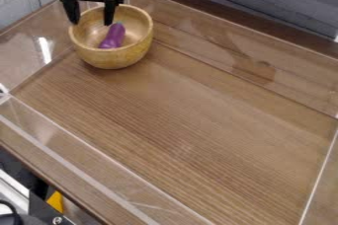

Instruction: Put the purple eggplant in the brown bowl

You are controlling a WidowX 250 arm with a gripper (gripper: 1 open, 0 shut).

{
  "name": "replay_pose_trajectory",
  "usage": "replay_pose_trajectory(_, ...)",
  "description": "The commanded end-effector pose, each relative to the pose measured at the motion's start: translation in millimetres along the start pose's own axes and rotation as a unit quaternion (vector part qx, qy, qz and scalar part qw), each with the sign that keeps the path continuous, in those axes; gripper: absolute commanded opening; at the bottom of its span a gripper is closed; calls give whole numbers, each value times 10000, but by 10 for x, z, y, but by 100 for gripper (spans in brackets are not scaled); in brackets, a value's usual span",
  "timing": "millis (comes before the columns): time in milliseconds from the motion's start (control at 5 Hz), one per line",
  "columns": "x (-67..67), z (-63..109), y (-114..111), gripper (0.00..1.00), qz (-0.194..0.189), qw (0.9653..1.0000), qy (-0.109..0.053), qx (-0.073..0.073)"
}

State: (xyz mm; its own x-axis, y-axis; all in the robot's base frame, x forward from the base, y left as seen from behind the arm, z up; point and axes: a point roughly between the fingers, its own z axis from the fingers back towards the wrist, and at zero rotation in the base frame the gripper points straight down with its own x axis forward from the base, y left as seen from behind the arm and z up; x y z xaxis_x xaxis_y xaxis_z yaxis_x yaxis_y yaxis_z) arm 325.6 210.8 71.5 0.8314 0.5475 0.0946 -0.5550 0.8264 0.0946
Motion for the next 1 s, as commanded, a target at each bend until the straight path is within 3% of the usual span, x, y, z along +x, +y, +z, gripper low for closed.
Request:
replay_pose_trajectory(0,10,192,27,100,465,9987,-166,98)
replay_pose_trajectory(200,-28,206,41,100,900,9957,-88,199)
replay_pose_trajectory(600,108,251,-117,100,1456,9886,-8,385)
replay_pose_trajectory(800,86,322,-158,100,1376,9896,2,419)
